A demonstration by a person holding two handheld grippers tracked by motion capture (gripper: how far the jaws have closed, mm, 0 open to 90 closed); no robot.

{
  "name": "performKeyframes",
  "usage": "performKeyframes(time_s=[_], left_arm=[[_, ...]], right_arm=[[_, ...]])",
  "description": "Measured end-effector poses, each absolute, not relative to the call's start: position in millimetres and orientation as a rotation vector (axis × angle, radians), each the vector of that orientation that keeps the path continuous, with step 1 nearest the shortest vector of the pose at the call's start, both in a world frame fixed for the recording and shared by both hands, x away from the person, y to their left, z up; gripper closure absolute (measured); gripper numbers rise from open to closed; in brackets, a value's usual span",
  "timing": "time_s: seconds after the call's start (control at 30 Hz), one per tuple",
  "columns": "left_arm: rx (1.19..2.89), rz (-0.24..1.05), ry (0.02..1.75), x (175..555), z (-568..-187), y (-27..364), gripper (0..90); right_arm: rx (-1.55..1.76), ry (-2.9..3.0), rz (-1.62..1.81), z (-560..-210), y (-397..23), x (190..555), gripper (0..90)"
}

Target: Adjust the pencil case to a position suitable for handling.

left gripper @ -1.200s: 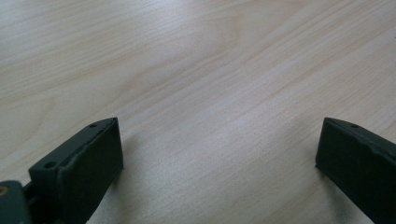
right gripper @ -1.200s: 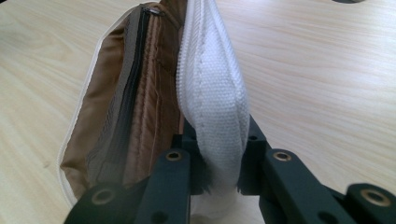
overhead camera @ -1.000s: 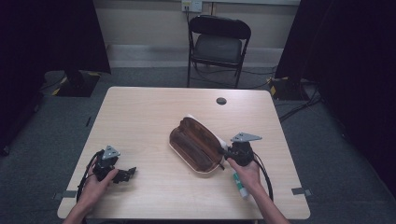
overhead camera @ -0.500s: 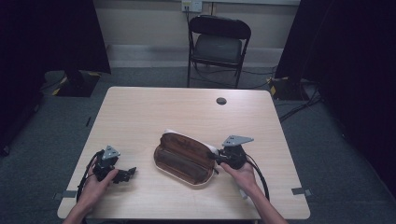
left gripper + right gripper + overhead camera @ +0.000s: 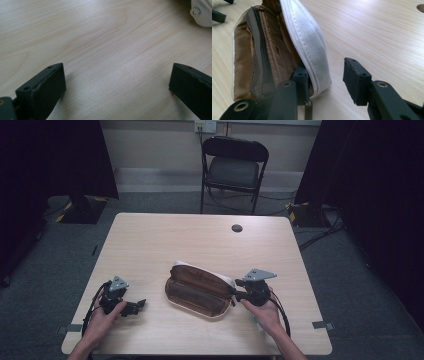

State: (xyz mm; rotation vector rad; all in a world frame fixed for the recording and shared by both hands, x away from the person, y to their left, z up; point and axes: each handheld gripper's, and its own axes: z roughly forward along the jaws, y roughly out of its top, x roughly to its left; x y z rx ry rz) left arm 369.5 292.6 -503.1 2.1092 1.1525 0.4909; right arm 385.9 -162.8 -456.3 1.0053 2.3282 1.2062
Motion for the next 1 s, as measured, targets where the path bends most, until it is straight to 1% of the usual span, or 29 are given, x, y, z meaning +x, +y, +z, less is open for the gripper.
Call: performKeyframes(time_s=[0.2, 0.37, 0.57, 0.6, 0.63, 0.7, 1.0], left_arm=[[2.106, 0.491, 1.154, 369.4, -503.2, 292.4, 0.3], [2.11, 0.491, 1.152, 369.5, -503.1, 292.6, 0.3], [2.105, 0.487, 1.155, 369.0, -503.2, 292.2, 0.3], [2.105, 0.487, 1.155, 369.0, -503.2, 292.2, 0.3], [2.105, 0.487, 1.155, 369.0, -503.2, 292.2, 0.3], [2.105, 0.487, 1.155, 369.1, -503.2, 292.2, 0.3], [2.105, 0.487, 1.155, 369.1, -503.2, 292.2, 0.3]], right_arm=[[1.033, 2.292, 1.157, -458.5, -167.0, 390.2, 60.5], [1.059, 2.26, 1.132, -460.6, -169.9, 400.1, 59.0], [1.08, 2.238, 1.123, -459.5, -168.4, 401.8, 61.5], [1.086, 2.228, 1.122, -458.8, -168.3, 401.7, 63.8], [1.086, 2.228, 1.122, -458.8, -168.3, 401.7, 63.8], [1.029, 2.231, 1.174, -455.2, -166.8, 402.4, 79.7], [1.03, 2.198, 1.221, -450.7, -160.7, 409.3, 80.7]])
